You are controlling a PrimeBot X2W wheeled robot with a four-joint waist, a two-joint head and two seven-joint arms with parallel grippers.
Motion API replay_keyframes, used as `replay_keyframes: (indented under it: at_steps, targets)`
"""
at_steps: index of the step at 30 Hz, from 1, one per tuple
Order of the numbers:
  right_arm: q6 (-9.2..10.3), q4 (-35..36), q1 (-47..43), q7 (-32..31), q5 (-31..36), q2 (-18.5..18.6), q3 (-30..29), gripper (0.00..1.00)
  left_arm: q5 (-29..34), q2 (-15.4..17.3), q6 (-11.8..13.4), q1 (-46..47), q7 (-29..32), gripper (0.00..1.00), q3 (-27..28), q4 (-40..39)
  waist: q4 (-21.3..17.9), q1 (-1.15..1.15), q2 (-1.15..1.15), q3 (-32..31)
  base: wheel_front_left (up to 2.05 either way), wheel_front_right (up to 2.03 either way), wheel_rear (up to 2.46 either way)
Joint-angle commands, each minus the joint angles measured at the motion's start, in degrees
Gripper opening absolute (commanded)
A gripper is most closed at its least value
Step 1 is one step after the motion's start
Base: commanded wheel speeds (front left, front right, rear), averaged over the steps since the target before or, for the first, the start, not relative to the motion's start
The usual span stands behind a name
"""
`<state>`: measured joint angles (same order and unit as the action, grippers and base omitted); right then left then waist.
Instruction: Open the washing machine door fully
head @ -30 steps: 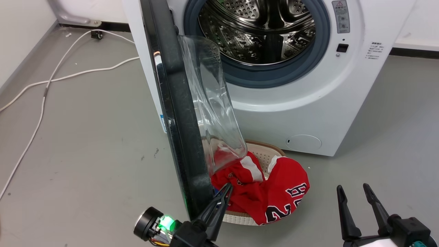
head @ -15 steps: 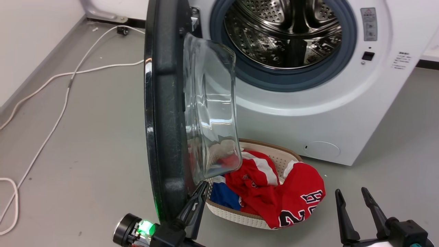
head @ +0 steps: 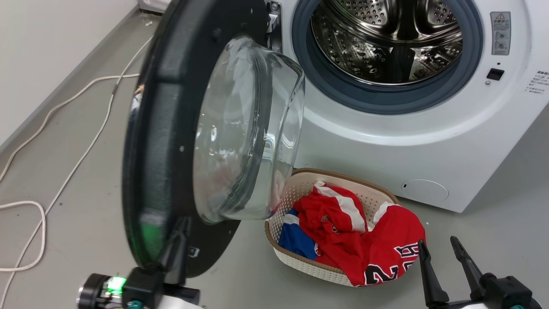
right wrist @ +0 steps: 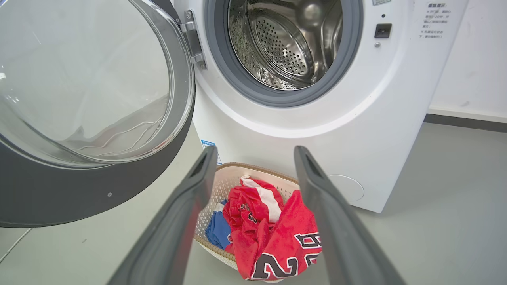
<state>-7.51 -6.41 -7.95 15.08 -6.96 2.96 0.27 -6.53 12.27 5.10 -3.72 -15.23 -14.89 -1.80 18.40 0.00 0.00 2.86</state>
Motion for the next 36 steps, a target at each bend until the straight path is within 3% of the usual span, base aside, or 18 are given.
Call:
replay_keyframes:
  at_steps: [1,12,28,36]
  targets:
    - [0.03,0.0,0.8,0.1,0.6,-0.2,-0.1,1.0,-0.7,0.7,0.7,-0.6,0.1,0.0,1.9,-0.3,0.1,0.0,0.0,0.3,0.0,0.0,0.0]
    - [0.03,0.5,2.2,0.1,1.9,-0.2,-0.5,1.0,-2.9,2.7,1.8,0.0,0.1,0.0,11.8,-0.9,-0.5,0.0,0.0,3.3,0.0,0.0,0.0]
    - [0.03,1.1,5.9,0.1,4.4,0.4,-0.8,1.0,-5.9,4.5,-0.3,8.0,0.2,0.0,23.8,6.2,-2.3,0.0,0.0,10.5,0.0,0.0,0.0]
    - [0.03,1.2,7.0,0.1,4.8,1.0,-1.1,1.0,-6.9,5.3,-2.5,11.8,0.2,0.0,29.3,11.2,-2.9,0.0,0.0,13.2,0.0,0.0,0.0]
